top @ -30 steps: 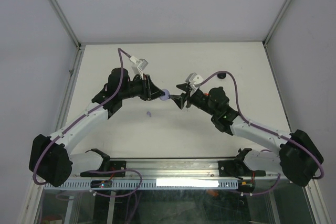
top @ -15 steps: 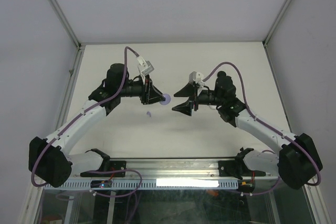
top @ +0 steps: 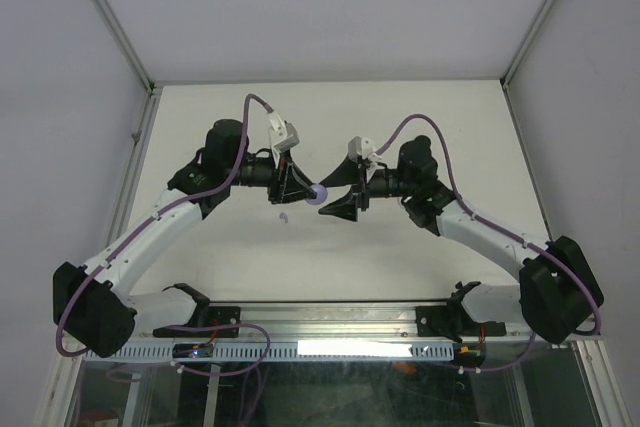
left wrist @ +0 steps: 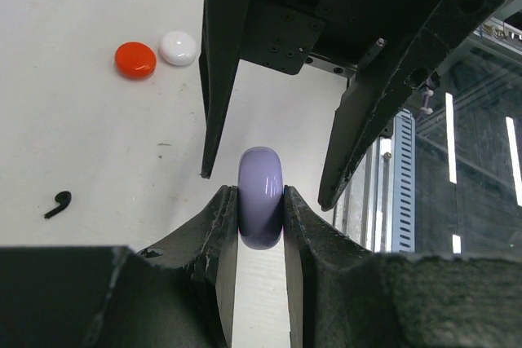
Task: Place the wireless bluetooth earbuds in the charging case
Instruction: Pick up the charging case at the center of the board.
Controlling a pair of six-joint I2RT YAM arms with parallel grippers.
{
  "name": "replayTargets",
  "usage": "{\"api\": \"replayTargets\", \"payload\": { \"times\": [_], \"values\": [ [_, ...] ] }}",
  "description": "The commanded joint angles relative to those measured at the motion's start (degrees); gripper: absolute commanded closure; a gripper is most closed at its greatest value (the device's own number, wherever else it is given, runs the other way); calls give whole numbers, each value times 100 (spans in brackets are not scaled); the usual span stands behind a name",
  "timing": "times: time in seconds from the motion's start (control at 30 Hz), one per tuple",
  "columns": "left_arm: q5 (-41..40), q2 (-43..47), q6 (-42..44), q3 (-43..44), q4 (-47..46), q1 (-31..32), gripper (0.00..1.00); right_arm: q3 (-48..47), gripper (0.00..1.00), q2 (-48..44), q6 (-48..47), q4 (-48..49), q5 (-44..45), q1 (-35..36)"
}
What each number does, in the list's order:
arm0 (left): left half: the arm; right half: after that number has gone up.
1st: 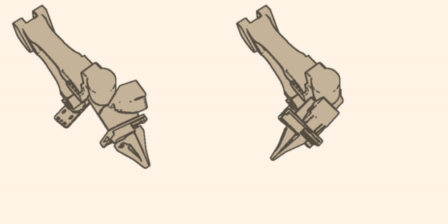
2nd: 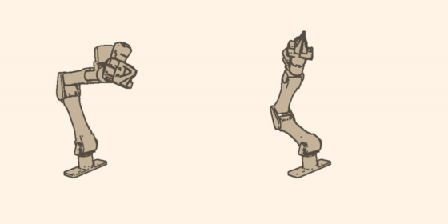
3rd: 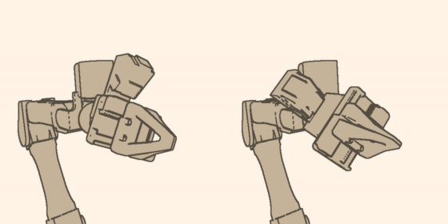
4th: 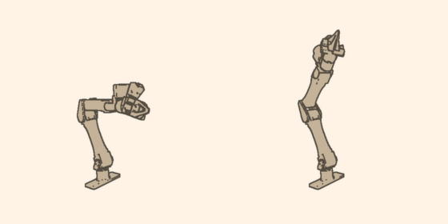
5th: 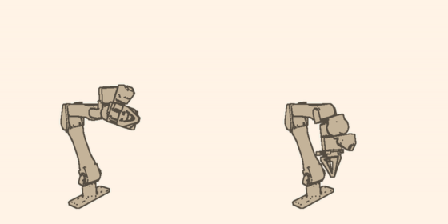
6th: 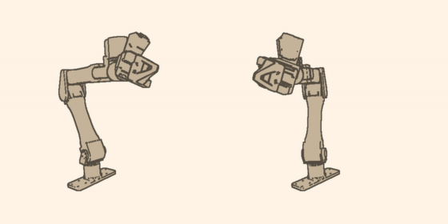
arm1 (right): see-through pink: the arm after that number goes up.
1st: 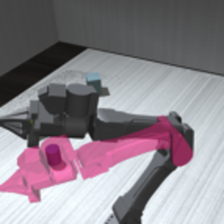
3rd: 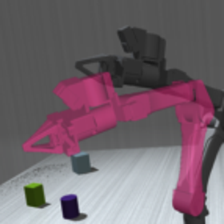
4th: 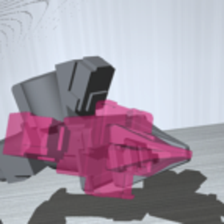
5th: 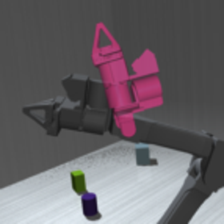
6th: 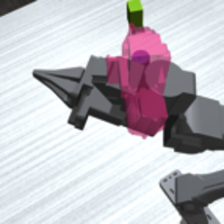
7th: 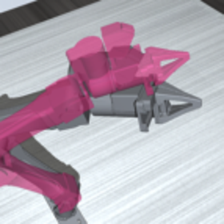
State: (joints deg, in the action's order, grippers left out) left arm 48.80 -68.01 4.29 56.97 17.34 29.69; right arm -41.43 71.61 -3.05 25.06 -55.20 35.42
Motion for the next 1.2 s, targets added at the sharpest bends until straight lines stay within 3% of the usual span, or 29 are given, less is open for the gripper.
{"api": "replayTargets", "payload": {
  "times": [0.0,0.67,0.7,0.73,0.87,1.17],
  "values": [
    [271,208,343,300,-70,83,100,-397,34,142,44,422,-132,131],
    [261,341,449,258,-56,102,100,-414,34,183,44,367,-132,159],
    [240,348,454,245,-51,106,100,-404,50,164,766,350,-239,161],
    [236,349,453,244,-55,107,100,-394,51,148,826,332,-235,159],
    [240,354,470,237,-53,102,100,-390,38,110,802,267,-158,157],
    [317,334,494,287,-52,107,100,-478,43,137,959,302,-288,193]
  ]
}}
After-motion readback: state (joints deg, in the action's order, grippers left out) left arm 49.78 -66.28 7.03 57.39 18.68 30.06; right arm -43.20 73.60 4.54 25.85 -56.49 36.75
